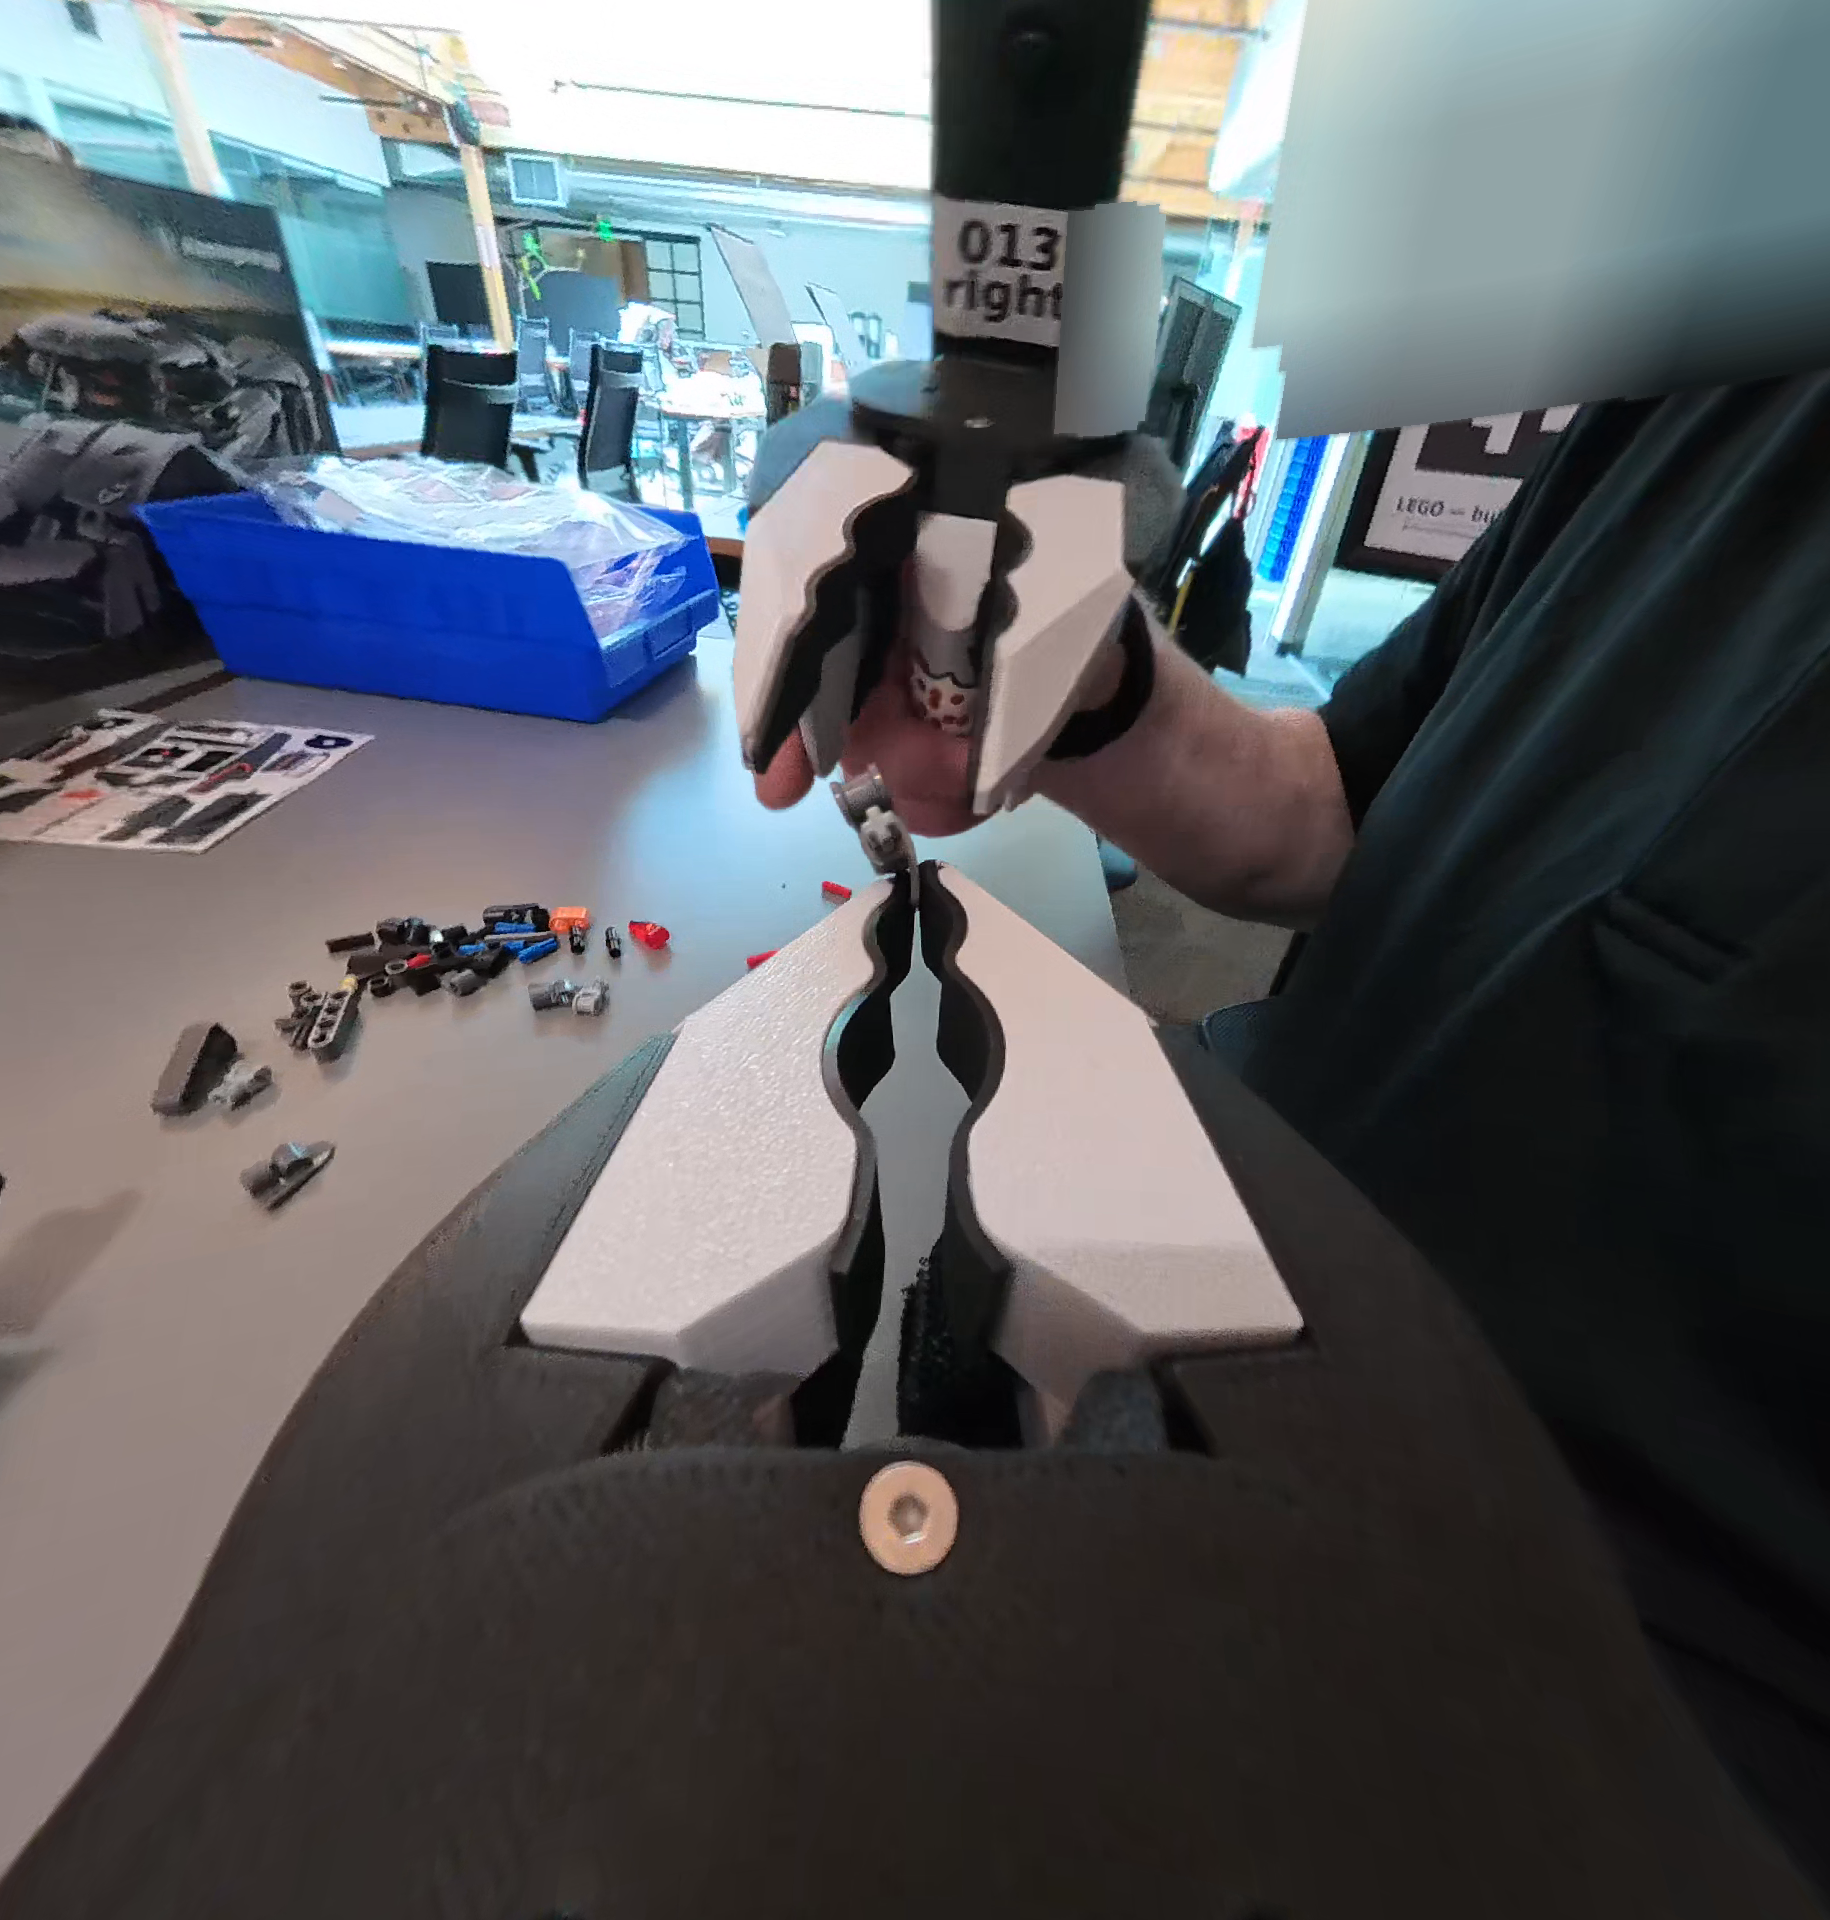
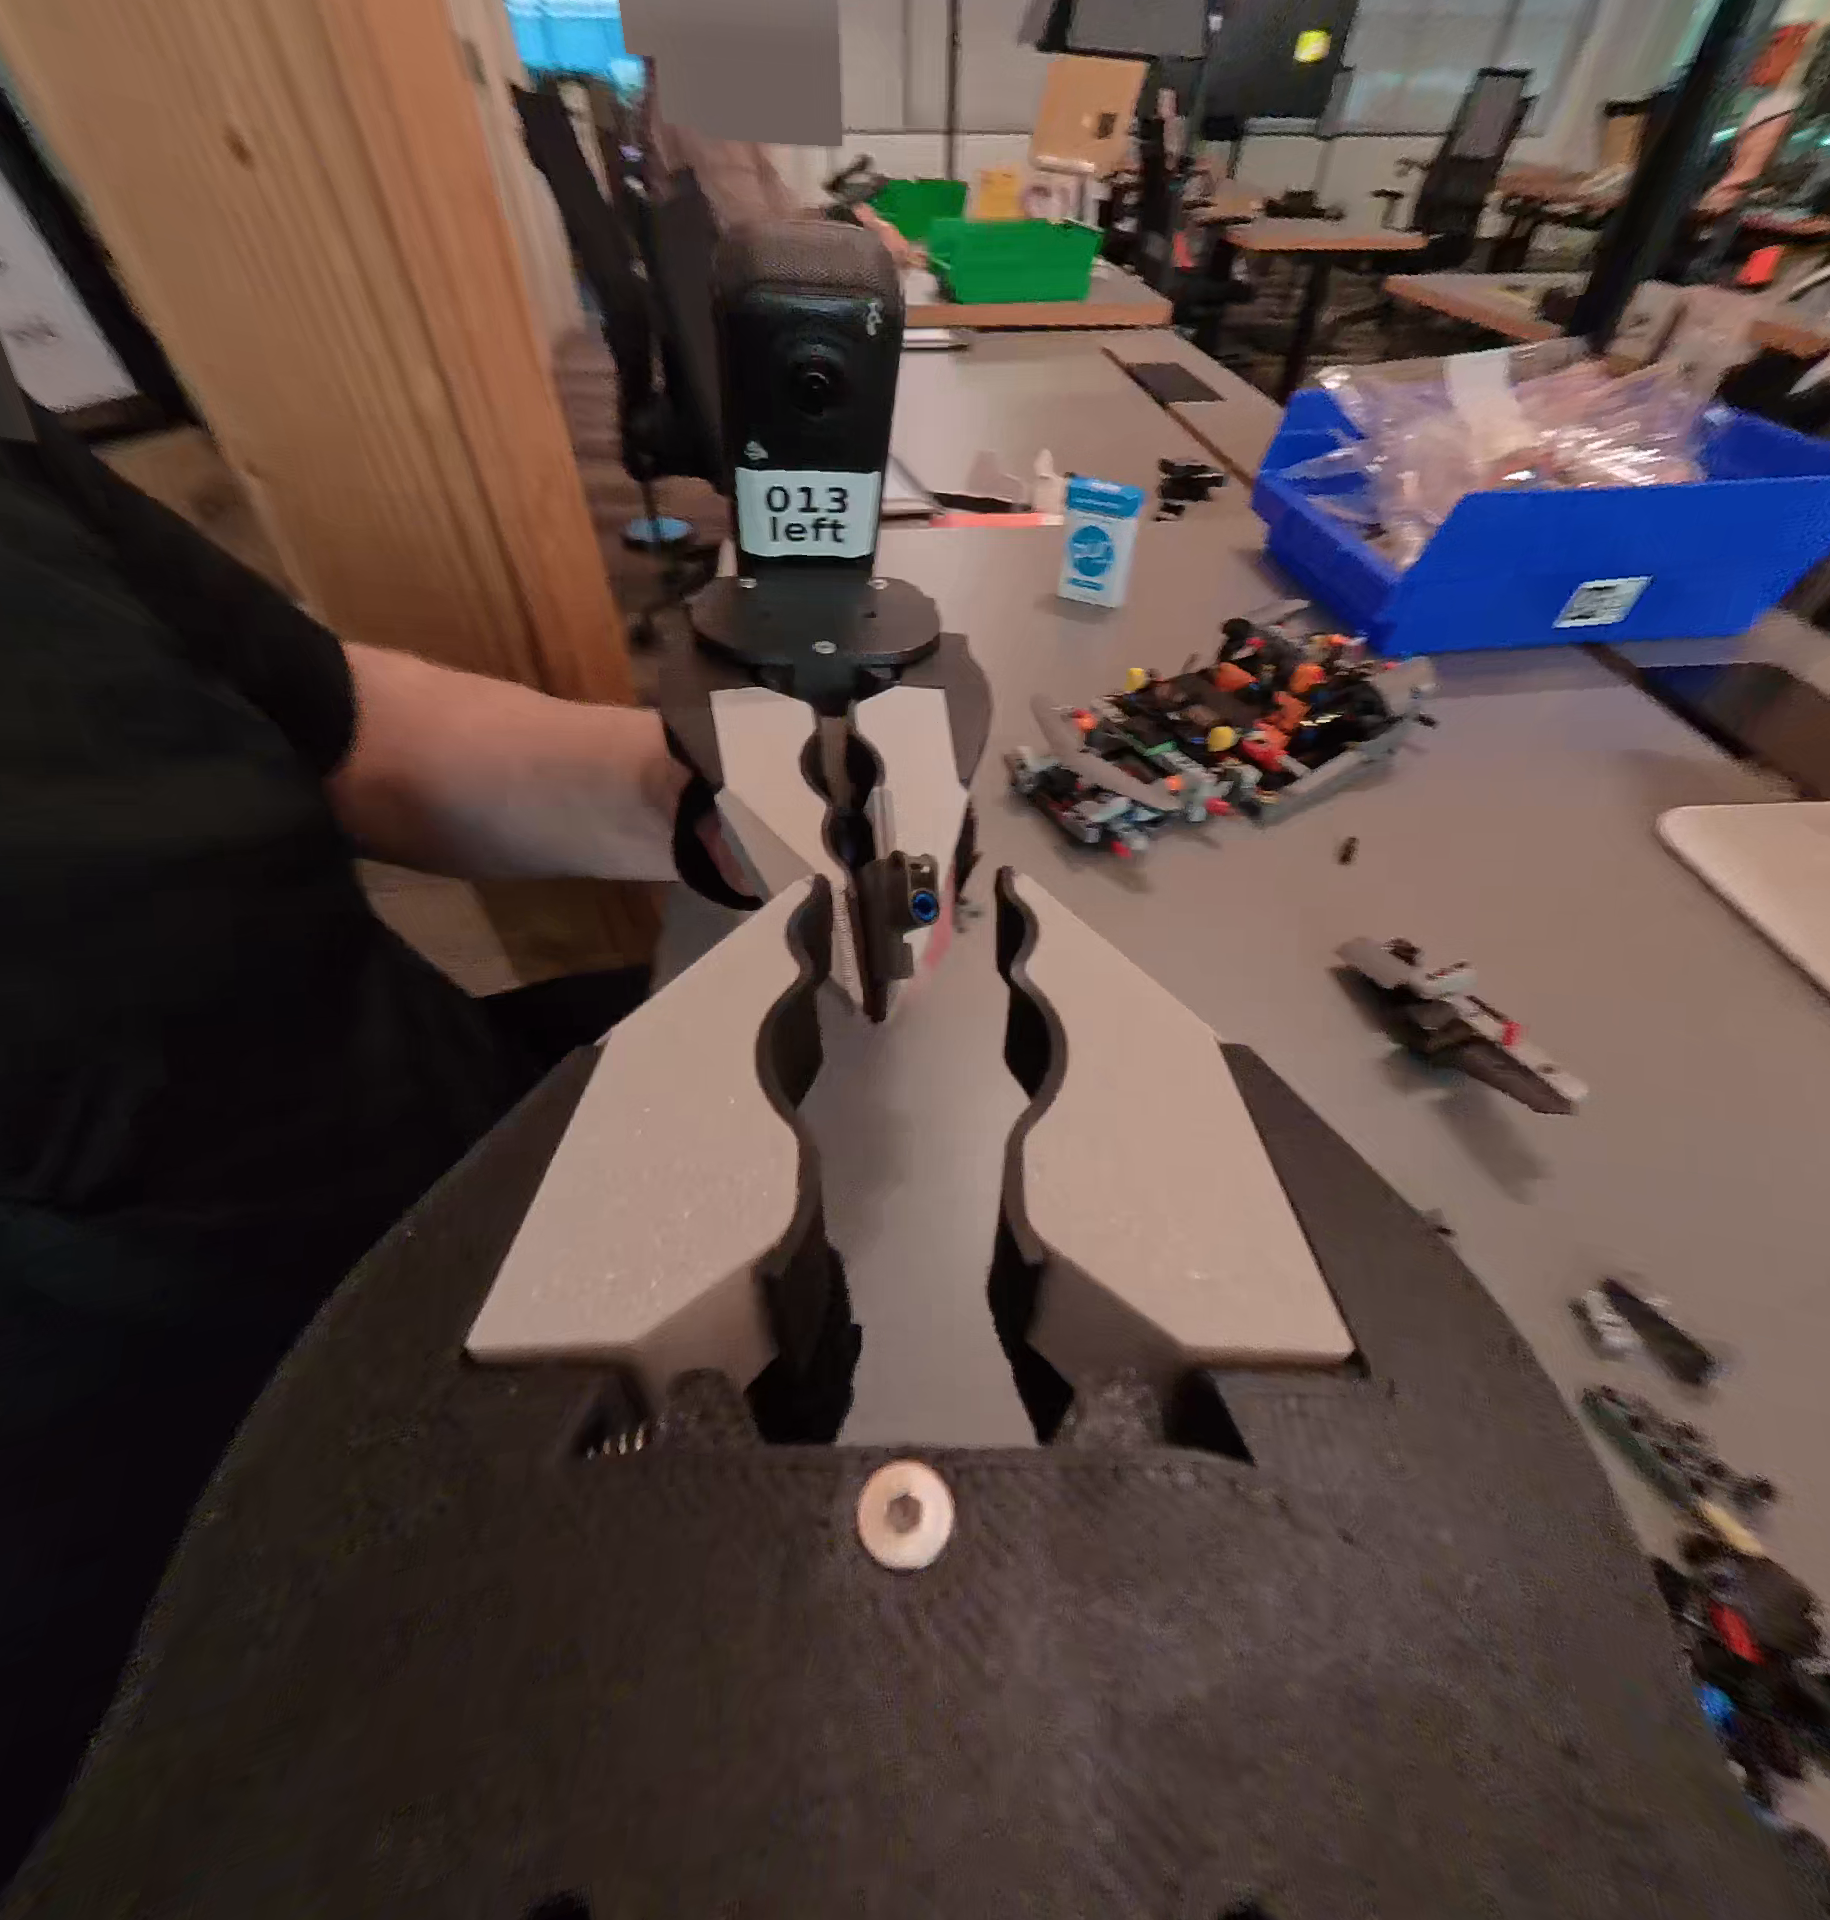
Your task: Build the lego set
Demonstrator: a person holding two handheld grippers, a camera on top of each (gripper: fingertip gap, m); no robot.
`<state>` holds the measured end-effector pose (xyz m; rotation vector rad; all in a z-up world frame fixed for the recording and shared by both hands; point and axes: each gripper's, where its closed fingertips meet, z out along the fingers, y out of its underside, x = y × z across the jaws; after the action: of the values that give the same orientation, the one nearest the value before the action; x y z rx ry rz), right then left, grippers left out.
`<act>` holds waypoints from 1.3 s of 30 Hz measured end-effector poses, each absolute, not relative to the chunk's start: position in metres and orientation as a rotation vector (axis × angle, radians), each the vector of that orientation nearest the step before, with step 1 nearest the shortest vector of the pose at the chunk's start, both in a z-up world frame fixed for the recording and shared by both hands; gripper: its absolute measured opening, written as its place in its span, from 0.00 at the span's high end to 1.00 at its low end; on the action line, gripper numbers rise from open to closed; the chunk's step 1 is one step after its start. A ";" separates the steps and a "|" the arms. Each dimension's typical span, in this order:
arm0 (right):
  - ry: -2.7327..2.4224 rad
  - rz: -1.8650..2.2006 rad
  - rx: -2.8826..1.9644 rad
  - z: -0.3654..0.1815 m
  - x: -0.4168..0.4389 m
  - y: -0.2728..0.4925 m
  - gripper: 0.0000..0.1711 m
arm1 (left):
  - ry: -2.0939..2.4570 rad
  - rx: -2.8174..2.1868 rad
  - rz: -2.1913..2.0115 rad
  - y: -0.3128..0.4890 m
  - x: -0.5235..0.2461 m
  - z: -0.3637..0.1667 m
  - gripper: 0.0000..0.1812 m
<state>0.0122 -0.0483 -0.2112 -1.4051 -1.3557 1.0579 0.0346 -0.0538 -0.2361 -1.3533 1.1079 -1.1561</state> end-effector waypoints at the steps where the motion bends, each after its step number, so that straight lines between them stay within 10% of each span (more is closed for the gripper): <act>1: -1.367 1.103 -1.403 -0.211 0.013 -0.053 0.86 | 1.123 -1.338 -1.149 -0.057 0.037 -0.233 1.00; 39: -1.102 1.397 -1.455 -0.217 0.012 -0.026 0.97 | 0.988 -1.449 -1.243 -0.030 0.044 -0.239 0.99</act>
<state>0.0117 -0.0261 -0.2174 -1.4552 -1.1018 1.3967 0.0436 -0.0300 -0.2391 -1.4493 0.9879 -1.2426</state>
